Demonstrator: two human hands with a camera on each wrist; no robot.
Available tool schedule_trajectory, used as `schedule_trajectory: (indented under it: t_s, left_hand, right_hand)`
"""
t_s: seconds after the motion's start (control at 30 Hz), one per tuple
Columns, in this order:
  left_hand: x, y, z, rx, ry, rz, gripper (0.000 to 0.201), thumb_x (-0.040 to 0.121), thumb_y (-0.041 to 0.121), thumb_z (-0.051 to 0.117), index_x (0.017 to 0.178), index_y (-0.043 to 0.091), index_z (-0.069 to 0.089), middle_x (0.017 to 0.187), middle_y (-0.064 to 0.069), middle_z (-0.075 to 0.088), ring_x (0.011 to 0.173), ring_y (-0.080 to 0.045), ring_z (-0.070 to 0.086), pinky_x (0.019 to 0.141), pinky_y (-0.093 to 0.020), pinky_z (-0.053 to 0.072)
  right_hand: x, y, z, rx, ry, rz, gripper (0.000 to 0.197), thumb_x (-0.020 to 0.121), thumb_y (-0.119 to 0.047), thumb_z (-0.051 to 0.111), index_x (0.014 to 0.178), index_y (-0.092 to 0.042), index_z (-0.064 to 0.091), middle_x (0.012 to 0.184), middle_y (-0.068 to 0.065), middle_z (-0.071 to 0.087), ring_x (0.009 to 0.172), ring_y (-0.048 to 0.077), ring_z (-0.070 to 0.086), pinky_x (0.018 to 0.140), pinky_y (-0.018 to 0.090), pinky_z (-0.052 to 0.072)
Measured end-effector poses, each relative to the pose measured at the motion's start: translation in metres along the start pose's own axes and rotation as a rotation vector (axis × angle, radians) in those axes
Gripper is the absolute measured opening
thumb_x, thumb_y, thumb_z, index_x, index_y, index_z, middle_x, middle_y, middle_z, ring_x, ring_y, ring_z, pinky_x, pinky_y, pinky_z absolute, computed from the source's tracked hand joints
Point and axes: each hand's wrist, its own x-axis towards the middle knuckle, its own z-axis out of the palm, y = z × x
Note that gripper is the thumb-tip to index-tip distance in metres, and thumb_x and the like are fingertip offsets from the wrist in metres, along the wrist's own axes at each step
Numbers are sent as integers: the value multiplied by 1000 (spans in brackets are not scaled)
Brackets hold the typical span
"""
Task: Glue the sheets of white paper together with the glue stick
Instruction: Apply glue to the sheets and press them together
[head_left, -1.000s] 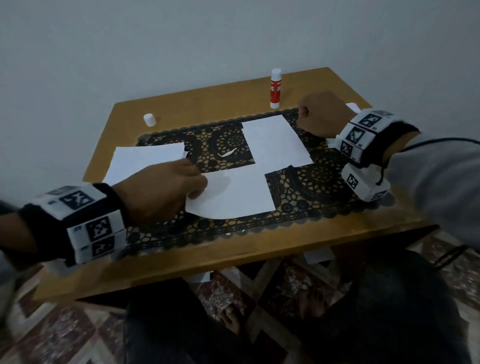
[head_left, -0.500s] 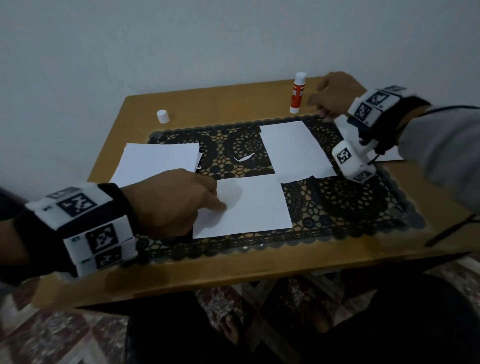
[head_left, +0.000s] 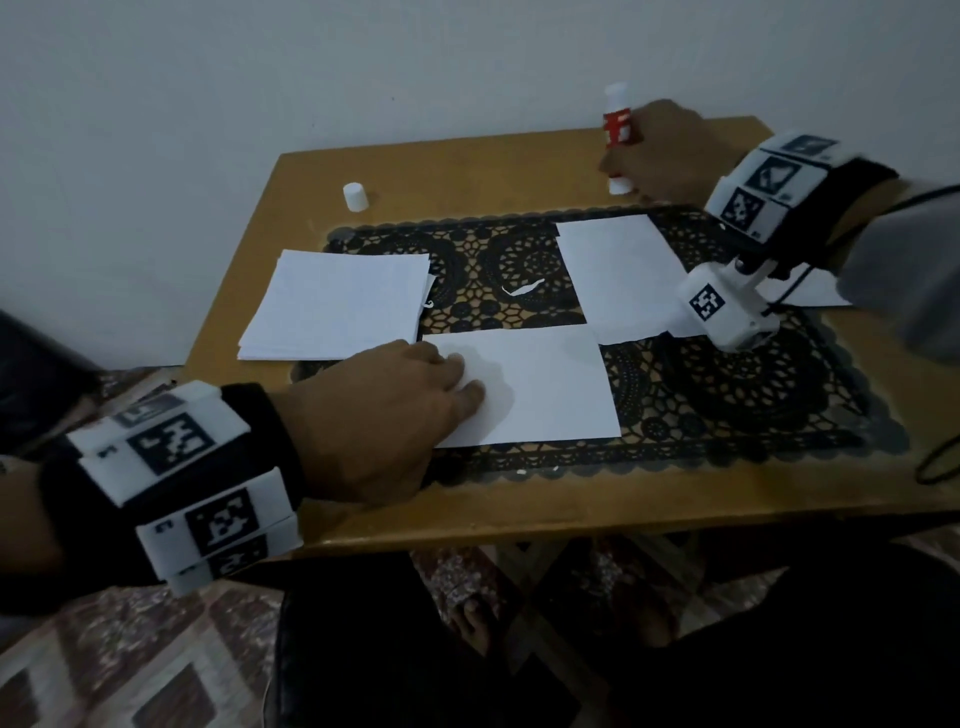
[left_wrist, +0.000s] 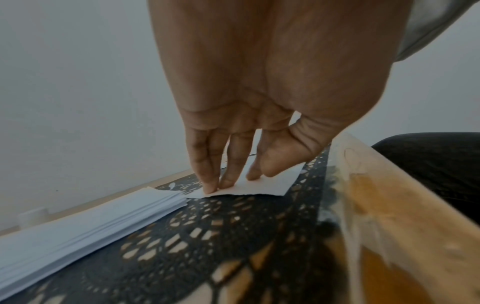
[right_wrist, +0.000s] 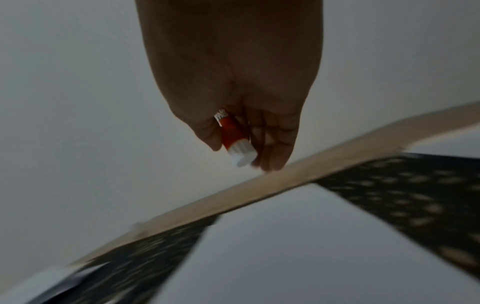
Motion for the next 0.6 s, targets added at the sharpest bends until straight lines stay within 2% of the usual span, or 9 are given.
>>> schedule_trajectory:
  t_s: [0.1,0.17,0.27,0.4,0.5,0.53,0.6]
  left_hand:
    - [-4,7,7,-16,-27,-25,79,83,46,22,151,9,5,157,-19,12,143,-30,19,115,-40,26]
    - [-6,9,9,-97,-33,-42,77,88,44,30,151,12,1,158,-17,5,146,-27,11,118,-39,20]
    - [-9,8,10,-213,16,-42,76,88,43,38,152,16,5,158,-15,7,145,-28,15,118,-38,19]
    - [-11,11,15,-226,-3,-47,85,81,51,31,152,16,-1,159,-15,-1,147,-28,6,119,-40,15]
    - [-12,12,17,-224,18,-42,85,81,51,30,152,15,-1,159,-16,0,147,-28,7,119,-39,15]
    - [-12,11,17,-221,25,-44,85,80,52,28,152,14,0,158,-17,1,146,-28,8,119,-38,16]
    - [-11,11,17,-213,36,-44,85,80,52,27,152,13,3,158,-18,5,146,-29,12,118,-39,19]
  right_hand:
    - [-37,-33,-1,1,-304,-230,16,96,-26,55,84,-16,59,82,12,67,64,19,62,63,30,55]
    - [-60,-53,4,-51,-408,-365,22,97,-34,54,85,-19,64,76,9,66,57,17,60,56,25,52]
    - [-82,-78,17,-82,-322,-490,27,89,-40,62,91,-15,73,80,4,68,60,15,56,50,21,39]
    - [-93,-97,39,-22,-298,-455,22,80,-32,70,84,-10,74,72,7,66,52,8,48,47,19,35]
    - [-97,-108,53,-13,-330,-422,30,77,-24,71,79,6,68,66,20,59,46,12,43,45,22,32]
    - [-98,-110,58,0,-346,-417,29,77,-21,70,73,7,63,62,19,56,45,14,46,45,23,33]
    - [-98,-112,68,10,-338,-423,27,80,-21,68,64,-4,54,60,9,56,48,17,53,47,23,36]
